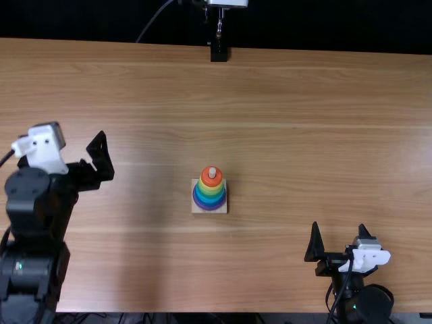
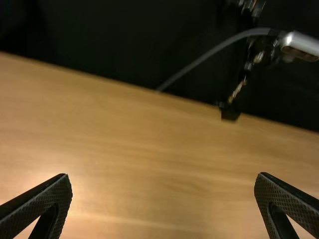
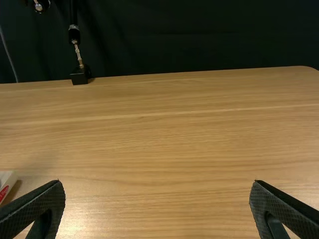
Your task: Build the Hanoi tower: stack the rings onto the peg from bottom to top in this color order: purple, dark blue, light blue, dark green, light green, yellow, orange.
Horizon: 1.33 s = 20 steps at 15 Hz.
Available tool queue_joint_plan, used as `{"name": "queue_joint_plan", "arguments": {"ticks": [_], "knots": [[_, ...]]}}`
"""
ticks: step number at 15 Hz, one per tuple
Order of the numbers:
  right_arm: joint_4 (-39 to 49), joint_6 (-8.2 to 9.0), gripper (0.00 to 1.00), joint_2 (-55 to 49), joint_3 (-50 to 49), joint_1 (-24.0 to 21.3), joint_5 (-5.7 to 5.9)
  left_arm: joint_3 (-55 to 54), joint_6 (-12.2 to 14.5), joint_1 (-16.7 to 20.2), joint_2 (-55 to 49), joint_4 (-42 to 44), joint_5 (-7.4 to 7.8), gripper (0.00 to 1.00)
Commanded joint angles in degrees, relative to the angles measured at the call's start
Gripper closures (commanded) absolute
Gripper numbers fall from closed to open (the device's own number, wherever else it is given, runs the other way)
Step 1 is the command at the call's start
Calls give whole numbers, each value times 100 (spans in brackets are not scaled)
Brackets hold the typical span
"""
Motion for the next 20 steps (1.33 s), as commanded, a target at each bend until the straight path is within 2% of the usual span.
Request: {"name": "queue_joint_plan", "arguments": {"ticks": [1,3,4,6,12,15,17,20], "knots": [[-388,-27,0,-73,-283,-36,43,-717,624,73,-605,373,8,0],[-388,-27,0,-73,-283,-36,43,-1587,1351,56,-1563,542,8,0],[-388,-27,0,-73,-283,-36,43,-1965,1457,21,-2002,531,8,0],[-388,-27,0,-73,-283,-36,43,-2685,1467,-199,-2802,468,-77,0],[-388,-27,0,-73,-283,-36,43,-4364,1415,-190,-4885,437,-87,0],[-388,-27,0,-73,-283,-36,43,-4716,1425,-182,-5439,321,-129,0],[-388,-27,0,-73,-283,-36,43,-4716,1425,-85,-5509,-354,-161,0],[-388,-27,0,-73,-283,-36,43,-4716,1425,12,-5509,-935,-161,0]]}}
